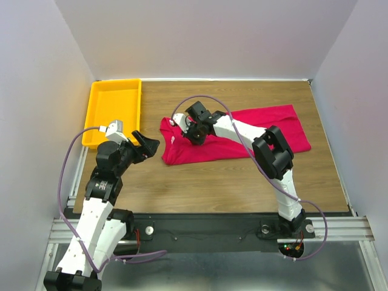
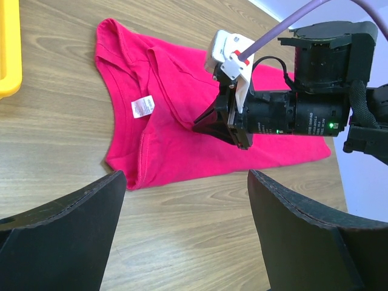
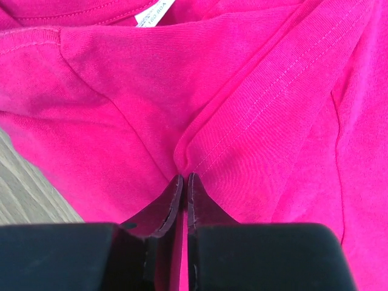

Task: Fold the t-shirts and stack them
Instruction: Fold the tshirt

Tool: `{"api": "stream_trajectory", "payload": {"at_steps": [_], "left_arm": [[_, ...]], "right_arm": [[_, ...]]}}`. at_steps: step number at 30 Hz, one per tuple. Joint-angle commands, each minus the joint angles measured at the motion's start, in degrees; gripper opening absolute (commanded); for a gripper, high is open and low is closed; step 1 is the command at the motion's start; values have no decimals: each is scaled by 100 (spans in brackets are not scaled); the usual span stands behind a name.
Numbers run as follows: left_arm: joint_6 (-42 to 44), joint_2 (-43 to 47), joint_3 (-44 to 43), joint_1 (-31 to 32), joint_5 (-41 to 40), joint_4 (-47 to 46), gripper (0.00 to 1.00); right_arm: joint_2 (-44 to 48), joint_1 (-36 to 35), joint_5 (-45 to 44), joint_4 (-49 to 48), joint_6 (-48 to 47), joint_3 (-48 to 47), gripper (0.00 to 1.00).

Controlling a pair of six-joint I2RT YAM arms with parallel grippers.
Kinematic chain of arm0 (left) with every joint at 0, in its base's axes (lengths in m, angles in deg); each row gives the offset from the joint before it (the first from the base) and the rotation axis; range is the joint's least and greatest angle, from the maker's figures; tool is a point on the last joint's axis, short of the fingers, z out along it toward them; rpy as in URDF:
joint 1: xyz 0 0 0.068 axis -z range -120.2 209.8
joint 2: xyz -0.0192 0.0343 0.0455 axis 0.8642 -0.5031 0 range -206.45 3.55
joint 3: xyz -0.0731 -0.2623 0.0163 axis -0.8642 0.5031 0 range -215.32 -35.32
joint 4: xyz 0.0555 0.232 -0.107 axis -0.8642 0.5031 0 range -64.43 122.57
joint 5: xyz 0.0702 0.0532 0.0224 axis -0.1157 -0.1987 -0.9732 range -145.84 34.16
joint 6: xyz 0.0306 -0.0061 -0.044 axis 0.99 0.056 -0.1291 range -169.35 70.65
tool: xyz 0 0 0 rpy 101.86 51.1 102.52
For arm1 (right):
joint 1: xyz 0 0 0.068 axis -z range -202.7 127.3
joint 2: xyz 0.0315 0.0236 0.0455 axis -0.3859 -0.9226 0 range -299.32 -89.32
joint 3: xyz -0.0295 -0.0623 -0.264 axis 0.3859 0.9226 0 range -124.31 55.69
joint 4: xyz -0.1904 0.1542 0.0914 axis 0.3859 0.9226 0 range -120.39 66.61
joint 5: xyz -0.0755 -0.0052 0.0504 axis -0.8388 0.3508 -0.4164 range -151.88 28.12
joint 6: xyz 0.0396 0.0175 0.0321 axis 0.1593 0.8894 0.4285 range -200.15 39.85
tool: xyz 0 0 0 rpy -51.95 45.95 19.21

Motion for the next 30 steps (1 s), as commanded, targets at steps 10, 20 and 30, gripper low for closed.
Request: {"api": "stream_trajectory", "payload": {"at_steps": [10,20,30], "left_arm": [[43,62,30,-36,86,-228,92],[69,18,48,-36,112,-263,92],[61,18,118,-36,156,-334,92]], "right_arm": [[107,145,-974,-212,366,-754,4],[-200,401,-1826,-450,402,-1149,5],[-376,497,-2152,-581,489,-1247,10]]}}
